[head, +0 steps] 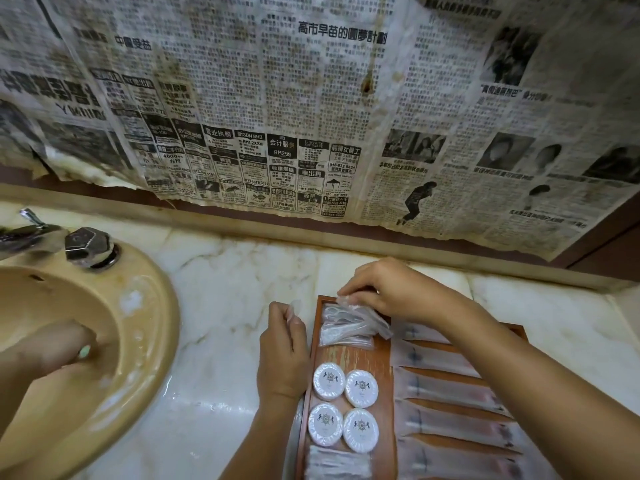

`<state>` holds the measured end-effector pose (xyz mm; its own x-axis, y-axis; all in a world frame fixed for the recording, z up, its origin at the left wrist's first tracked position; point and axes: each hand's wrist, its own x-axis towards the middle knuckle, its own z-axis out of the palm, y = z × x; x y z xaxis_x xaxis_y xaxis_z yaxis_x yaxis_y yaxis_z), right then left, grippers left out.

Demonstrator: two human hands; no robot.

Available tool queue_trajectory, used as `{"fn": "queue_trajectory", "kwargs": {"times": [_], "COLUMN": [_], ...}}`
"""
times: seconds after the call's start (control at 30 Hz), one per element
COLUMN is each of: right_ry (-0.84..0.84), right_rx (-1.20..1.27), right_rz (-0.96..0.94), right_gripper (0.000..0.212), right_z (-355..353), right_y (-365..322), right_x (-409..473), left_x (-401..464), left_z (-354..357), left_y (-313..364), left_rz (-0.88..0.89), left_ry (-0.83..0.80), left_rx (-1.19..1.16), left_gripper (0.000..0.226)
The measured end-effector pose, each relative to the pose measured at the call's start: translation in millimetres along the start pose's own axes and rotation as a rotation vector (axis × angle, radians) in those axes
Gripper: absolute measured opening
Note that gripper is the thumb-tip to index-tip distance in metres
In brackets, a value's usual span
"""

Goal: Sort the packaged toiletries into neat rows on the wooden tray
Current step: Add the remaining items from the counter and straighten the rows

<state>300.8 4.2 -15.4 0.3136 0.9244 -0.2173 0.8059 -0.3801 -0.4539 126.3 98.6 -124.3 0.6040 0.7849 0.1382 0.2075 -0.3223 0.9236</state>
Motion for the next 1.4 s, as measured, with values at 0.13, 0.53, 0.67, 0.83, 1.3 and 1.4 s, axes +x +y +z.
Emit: {"fn": "queue_trajectory", "kwargs": {"times": [0.13,0.53,0.67,0.83,1.3,1.4], "right_ry": [-0.043,-0.045,0.004,0.026,0.089,0.091], "right_rx": [0.008,-0.014,0.0,0.003,0.03,0.104], "right_rz": [0.025,0.069,0.098,0.099,0.08,0.088], "right_gripper": [0.01,0.021,0.016,0.016,0.013,0.013], "right_z": [9,12,26,35,41,33], "right_y": [-2,-1,2,6,9,8], "right_x": [9,32,31,32,24,25], "left_x": [1,1,1,2,1,1], "left_z": [1,3,3,4,3,3], "left_y": [-5,-7,-7,-8,-6,-6], "left_rz": [0.005,-0.011,-0.018,-0.024,-0.022,-0.021], "left_ry": [0.008,0.026,0.028,0.023,0.027,0.027], "left_rx": [0.009,0.004,0.002,-0.002,-0.003,-0.006], "left_gripper": [0.013,0.013,0.013,0.013,0.013,0.013]}}
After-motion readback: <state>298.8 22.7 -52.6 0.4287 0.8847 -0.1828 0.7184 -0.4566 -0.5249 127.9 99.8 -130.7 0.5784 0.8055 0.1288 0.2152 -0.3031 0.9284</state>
